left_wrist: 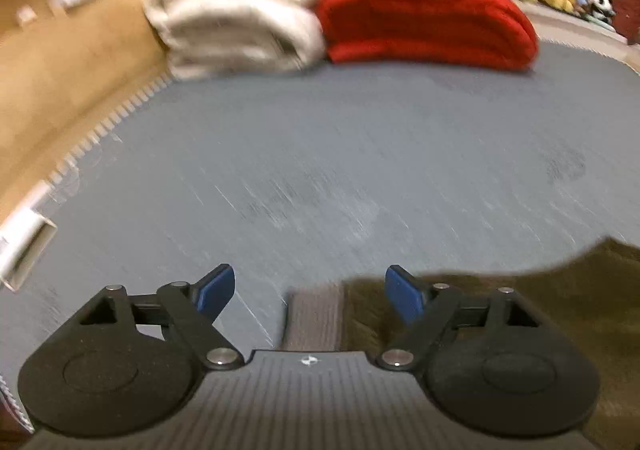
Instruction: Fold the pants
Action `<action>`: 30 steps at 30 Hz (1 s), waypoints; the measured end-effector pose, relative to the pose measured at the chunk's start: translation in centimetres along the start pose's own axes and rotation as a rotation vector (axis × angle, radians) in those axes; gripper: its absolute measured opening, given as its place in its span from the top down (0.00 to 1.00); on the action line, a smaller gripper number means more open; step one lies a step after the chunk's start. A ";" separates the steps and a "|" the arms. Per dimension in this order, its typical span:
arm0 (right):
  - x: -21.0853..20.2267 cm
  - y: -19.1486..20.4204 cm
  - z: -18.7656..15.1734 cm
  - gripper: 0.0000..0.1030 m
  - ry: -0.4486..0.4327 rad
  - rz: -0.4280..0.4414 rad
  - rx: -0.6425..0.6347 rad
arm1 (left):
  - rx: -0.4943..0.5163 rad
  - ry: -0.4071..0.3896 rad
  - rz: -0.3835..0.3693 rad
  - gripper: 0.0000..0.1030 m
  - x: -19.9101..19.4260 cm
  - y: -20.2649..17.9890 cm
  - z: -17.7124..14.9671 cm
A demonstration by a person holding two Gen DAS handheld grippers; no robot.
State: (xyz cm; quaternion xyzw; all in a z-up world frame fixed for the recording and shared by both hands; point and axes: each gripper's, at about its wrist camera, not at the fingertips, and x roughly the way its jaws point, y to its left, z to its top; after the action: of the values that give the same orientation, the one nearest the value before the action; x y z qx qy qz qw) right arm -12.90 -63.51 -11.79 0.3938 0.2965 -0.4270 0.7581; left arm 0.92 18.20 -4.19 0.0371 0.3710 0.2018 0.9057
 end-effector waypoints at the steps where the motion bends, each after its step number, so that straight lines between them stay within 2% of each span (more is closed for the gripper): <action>1: -0.2 -0.1 0.1 0.42 -0.012 -0.007 0.005 | -0.025 -0.017 -0.031 0.17 -0.5 0.2 0.1; 2: -0.4 -0.3 0.2 0.42 -0.027 -0.013 0.010 | -0.049 -0.021 -0.084 0.18 -0.8 0.2 0.2; 4: -0.8 -0.7 0.5 0.42 -0.058 -0.016 0.017 | -0.082 -0.011 -0.210 0.32 -1.3 -0.2 0.0; 5: -1.0 -0.8 0.5 0.42 -0.070 -0.011 0.019 | -0.083 0.010 -0.284 0.47 -1.5 -0.7 -0.2; 6: -1.2 -0.9 0.7 0.42 -0.081 -0.001 0.021 | -0.069 0.030 -0.354 0.67 -1.5 -1.2 -0.4; 7: -1.3 -0.9 0.8 0.42 -0.089 0.014 0.021 | -0.037 0.055 -0.423 0.74 -1.7 -1.9 -0.8; 8: -1.4 -0.9 0.9 0.42 -0.091 0.031 0.019 | 0.009 0.081 -0.478 0.77 -1.8 -2.8 -1.1; 10: -1.4 -0.9 1.0 0.41 -0.085 0.069 0.009 | 0.080 0.131 -0.530 0.77 -1.6 -4.1 -1.9; 12: -1.5 -1.1 1.3 0.39 -0.079 0.091 0.001 | 0.126 0.230 -0.540 0.76 0.0 -4.9 -3.4; 13: -1.5 -1.2 1.5 0.38 -0.076 0.101 0.003 | 0.149 0.300 -0.502 0.76 1.4 -5.3 -4.2; 14: -1.3 -1.5 1.6 0.35 -0.068 0.114 0.006 | 0.192 0.371 -0.438 0.82 3.0 -5.5 -5.5; 16: -0.7 -2.0 1.9 0.32 -0.032 0.147 0.008 | 0.234 0.353 -0.448 0.82 3.2 -5.5 -5.8; 17: -0.4 -2.2 2.0 0.30 -0.010 0.159 0.003 | 0.204 0.358 -0.447 0.81 3.0 -5.3 -5.5; 19: 0.4 -2.6 2.0 0.30 0.034 0.173 -0.012 | 0.184 0.351 -0.444 0.72 2.2 -5.3 -5.3; 21: 1.1 -2.8 2.0 0.29 0.069 0.186 -0.032 | 0.255 0.311 -0.414 0.41 1.8 -6.2 -4.8; 24: 1.0 -2.5 1.8 0.25 0.074 0.202 -0.090 | 0.307 0.307 -0.388 0.38 1.9 -6.5 -5.2; 28: 0.8 -1.5 1.1 0.25 0.093 0.226 -0.186 | 0.279 0.309 -0.391 0.38 2.2 -6.1 -4.9; 29: 0.8 -1.1 0.8 0.26 0.097 0.226 -0.214 | 0.274 0.303 -0.383 0.38 2.3 -6.0 -4.8; 30: 0.7 -0.7 0.5 0.32 0.097 0.214 -0.250 | 0.273 0.299 -0.377 0.37 2.5 -6.2 -4.7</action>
State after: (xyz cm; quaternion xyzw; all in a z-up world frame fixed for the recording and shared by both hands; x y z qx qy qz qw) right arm -13.12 -64.43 -12.33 0.3459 0.3399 -0.2842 0.8271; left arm 1.36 13.13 -10.55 0.0591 0.5247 -0.0189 0.8490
